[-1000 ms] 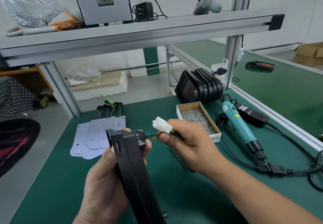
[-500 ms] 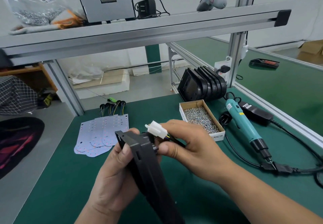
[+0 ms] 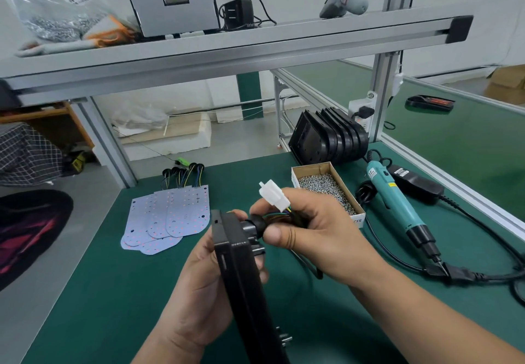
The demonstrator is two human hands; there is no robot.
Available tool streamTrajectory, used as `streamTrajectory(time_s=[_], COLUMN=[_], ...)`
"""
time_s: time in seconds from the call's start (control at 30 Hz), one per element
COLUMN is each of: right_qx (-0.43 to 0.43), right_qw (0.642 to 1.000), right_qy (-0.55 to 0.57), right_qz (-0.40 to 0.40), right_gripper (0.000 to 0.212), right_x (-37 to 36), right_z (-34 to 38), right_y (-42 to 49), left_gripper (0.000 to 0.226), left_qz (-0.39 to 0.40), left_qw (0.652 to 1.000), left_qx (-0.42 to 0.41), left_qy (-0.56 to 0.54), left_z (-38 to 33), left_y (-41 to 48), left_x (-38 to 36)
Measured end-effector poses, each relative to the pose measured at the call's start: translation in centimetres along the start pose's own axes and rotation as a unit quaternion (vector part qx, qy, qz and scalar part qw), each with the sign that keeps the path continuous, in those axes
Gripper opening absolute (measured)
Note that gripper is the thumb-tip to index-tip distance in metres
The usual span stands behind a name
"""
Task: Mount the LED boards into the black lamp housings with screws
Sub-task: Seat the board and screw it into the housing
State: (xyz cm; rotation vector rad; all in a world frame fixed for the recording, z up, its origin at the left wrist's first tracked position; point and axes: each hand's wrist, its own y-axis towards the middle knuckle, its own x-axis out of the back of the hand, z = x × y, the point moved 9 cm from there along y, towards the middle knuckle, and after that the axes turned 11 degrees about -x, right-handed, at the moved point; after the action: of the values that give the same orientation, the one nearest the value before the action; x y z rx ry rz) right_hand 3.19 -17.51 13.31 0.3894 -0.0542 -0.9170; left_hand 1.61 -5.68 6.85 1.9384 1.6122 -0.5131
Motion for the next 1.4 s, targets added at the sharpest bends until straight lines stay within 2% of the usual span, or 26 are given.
streamTrajectory(time_s=[0.17,0.33,0.5,0.6,0.73,0.87,0.93,1.03,1.07,1.2,1.4], right_qx=[-0.034,-0.054,-0.061,-0.065,-0.057,-0.038,-0.027,-0.01,-0.01,-0.055,-0.072], right_qw=[0.999,0.998,0.997,0.996,0.994,0.989,0.984,0.978,0.98,0.989,0.983], right_qy=[0.04,0.02,0.006,-0.011,-0.05,-0.106,-0.138,-0.164,-0.152,-0.104,-0.124], right_qz=[0.001,-0.019,-0.037,-0.067,-0.082,-0.095,-0.11,-0.126,-0.126,-0.091,-0.112], right_gripper=[0.02,0.018,0.015,0.013,0.01,0.012,0.014,0.014,0.014,0.013,0.008], right_x=[-0.1,-0.1,-0.4,-0.3,0.0,0.3,0.4,0.4,0.4,0.1,1.3], right_z=[-0.8,-1.1,-1.3,-1.4,-1.4,-1.0,-0.9,-0.8,-0.9,-1.5,-1.6], right_y=[0.3,0.1,-0.3,-0.5,-0.5,-0.5,-0.5,-0.7,-0.7,-0.4,-0.1], left_gripper=[0.072,0.094,0.097,0.091,0.105,0.107,0.101,0.058,0.05,0.065,0.061], left_qz=[0.0,-0.019,-0.027,-0.032,-0.075,-0.091,-0.096,-0.098,-0.103,-0.108,-0.085], left_qw=[1.0,0.999,0.999,0.998,0.995,0.993,0.992,0.992,0.992,0.989,0.993], left_qx=[0.001,0.034,0.013,0.014,0.007,-0.008,-0.021,-0.053,-0.059,-0.078,-0.056], left_qy=[-0.013,0.006,0.036,0.051,0.06,0.073,0.081,0.061,0.053,0.066,0.058], left_z=[0.0,0.1,-0.5,-0.6,-0.4,-0.4,-0.5,-0.4,-0.5,-1.2,-0.4], left_y=[0.0,-0.5,-0.6,-0.6,-0.4,-0.2,-0.2,-0.1,-0.1,0.1,0.2], left_x=[-0.7,-0.7,-0.6,-0.4,0.4,1.0,1.3,1.9,2.1,2.6,2.1])
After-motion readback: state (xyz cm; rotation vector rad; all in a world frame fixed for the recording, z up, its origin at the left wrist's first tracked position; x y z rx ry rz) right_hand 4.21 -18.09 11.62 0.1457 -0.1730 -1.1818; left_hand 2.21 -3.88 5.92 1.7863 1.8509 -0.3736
